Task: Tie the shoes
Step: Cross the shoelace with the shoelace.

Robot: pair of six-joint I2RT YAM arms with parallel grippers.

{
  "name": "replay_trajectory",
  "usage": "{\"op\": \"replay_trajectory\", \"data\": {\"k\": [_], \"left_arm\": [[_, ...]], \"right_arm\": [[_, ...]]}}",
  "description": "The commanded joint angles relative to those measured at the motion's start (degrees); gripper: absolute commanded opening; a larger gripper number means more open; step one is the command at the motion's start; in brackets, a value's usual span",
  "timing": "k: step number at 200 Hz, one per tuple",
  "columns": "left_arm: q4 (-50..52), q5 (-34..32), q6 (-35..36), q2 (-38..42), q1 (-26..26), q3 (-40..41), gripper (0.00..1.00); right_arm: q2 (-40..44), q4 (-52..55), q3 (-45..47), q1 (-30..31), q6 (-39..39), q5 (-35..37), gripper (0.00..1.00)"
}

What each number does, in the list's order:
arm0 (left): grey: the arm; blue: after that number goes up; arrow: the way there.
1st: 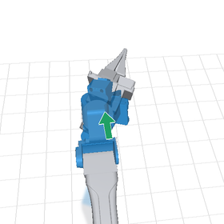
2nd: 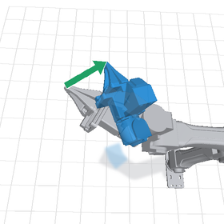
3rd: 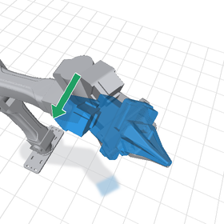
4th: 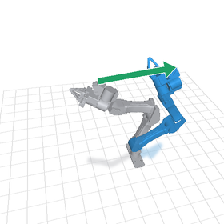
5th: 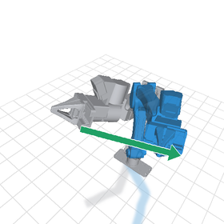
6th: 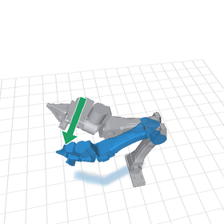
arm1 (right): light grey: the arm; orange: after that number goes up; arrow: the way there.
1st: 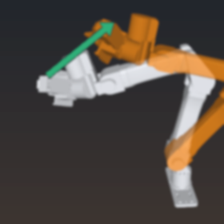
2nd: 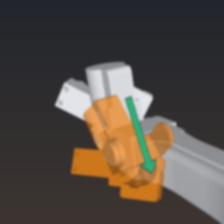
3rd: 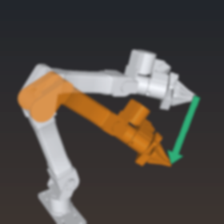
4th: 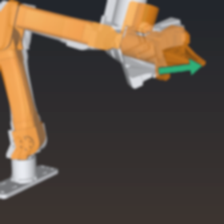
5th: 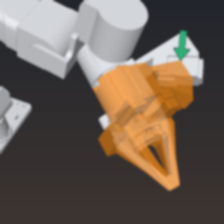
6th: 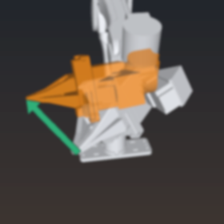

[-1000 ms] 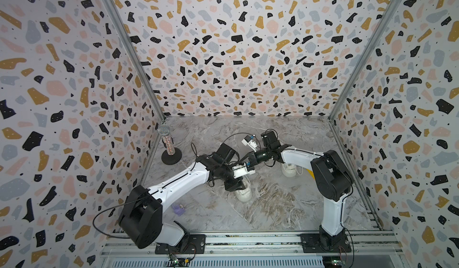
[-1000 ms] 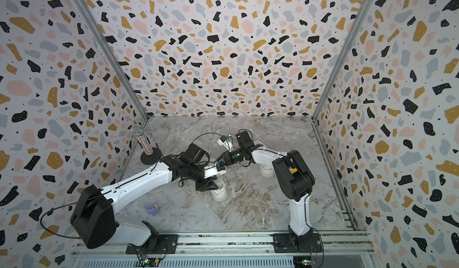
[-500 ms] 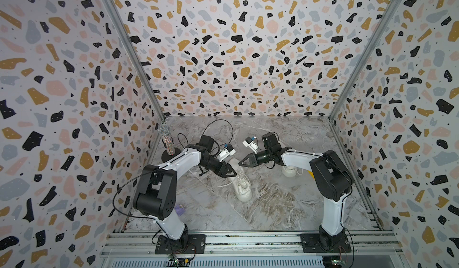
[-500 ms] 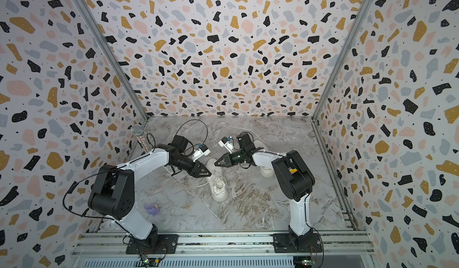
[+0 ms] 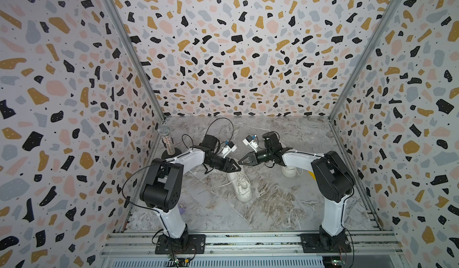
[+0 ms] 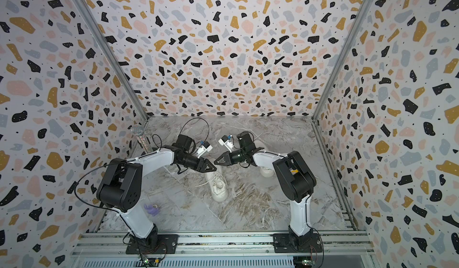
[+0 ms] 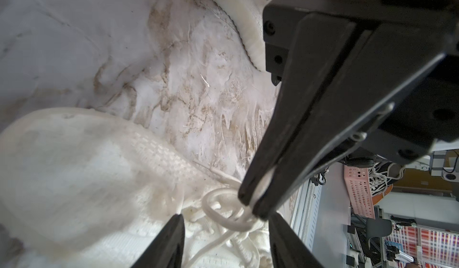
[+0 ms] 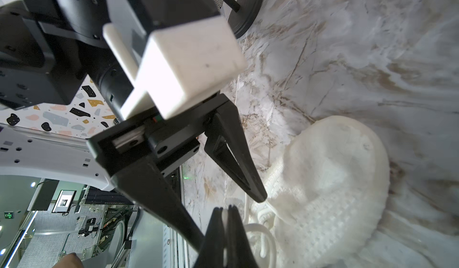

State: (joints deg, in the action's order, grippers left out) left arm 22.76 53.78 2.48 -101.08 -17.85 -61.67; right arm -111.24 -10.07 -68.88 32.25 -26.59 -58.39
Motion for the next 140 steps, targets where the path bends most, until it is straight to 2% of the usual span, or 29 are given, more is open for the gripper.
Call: {"op": "replay_trajectory", "data": {"k": [1,61,140], "left_arm": [[-2.8,2.64,-1.1,-0.01,-0.86,-0.08,0.56],[-2.8,4.67,1.17,0.06,-1.65,1.06,0.49],[-1.76,6.26,4.9,0.23,-1.58,2.24,0.48]], "right_arm": [[3.66,-0.83,-0.17,-0.17,0.3,-0.16,0.0],[4.15,0.94,-0.81,-0.17,1.69,-0.09,0.0],[3.57,2.94,-2.04,-0.17,3.2,-0.14,0.0]]}}
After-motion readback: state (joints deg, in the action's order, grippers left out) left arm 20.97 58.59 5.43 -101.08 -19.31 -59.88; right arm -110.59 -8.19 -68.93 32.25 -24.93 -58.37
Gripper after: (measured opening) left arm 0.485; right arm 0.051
